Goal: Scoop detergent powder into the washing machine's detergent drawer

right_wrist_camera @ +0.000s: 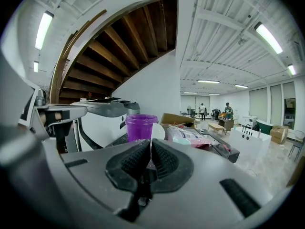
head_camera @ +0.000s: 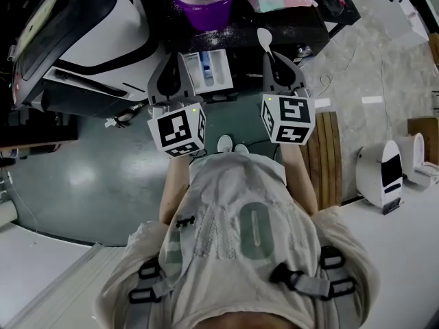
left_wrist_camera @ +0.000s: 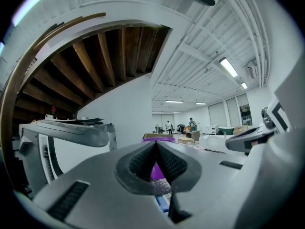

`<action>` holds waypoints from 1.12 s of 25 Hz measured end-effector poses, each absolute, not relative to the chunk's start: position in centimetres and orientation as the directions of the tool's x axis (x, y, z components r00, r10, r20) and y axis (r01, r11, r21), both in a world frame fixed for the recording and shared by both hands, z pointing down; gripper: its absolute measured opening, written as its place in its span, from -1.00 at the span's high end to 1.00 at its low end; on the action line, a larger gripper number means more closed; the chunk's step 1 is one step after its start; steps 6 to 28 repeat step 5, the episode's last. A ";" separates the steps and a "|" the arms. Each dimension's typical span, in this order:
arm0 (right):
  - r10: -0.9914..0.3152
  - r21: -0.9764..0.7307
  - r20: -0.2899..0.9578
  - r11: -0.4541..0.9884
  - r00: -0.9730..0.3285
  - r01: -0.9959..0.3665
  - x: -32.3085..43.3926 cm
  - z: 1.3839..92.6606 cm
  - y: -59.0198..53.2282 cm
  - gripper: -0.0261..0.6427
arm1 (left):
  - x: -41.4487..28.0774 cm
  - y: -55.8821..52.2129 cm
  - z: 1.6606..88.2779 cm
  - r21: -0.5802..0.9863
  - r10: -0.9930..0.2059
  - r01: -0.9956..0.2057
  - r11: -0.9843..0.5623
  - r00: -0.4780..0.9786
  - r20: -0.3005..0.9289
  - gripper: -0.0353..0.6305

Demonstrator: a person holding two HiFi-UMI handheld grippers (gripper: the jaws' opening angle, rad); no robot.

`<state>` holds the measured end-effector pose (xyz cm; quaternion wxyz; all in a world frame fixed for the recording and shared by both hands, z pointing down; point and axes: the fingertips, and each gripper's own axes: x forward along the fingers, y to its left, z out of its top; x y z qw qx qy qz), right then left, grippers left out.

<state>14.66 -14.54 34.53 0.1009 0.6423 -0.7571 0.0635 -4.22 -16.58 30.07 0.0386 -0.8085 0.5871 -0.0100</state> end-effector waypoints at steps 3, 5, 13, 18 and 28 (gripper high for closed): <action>-0.961 0.039 0.227 0.169 -0.156 -0.985 14.8 34.2 -14.9 0.89 | -4.2 -16.9 29.9 -0.071 -0.951 -0.950 -0.303 0.306 -0.038 0.83; -0.963 0.041 0.218 0.170 -0.157 -0.985 14.6 33.9 -15.3 0.89 | -4.3 -17.1 29.8 -0.074 -0.952 -0.951 -0.300 0.304 -0.043 0.83; -0.963 0.041 0.218 0.170 -0.157 -0.985 14.6 33.9 -15.3 0.89 | -4.3 -17.1 29.8 -0.074 -0.952 -0.951 -0.300 0.304 -0.043 0.83; -0.963 0.041 0.218 0.170 -0.157 -0.985 14.6 33.9 -15.3 0.89 | -4.3 -17.1 29.8 -0.074 -0.952 -0.951 -0.300 0.304 -0.043 0.83; -0.963 0.041 0.218 0.170 -0.157 -0.985 14.6 33.9 -15.3 0.89 | -4.3 -17.1 29.8 -0.074 -0.952 -0.951 -0.300 0.304 -0.043 0.83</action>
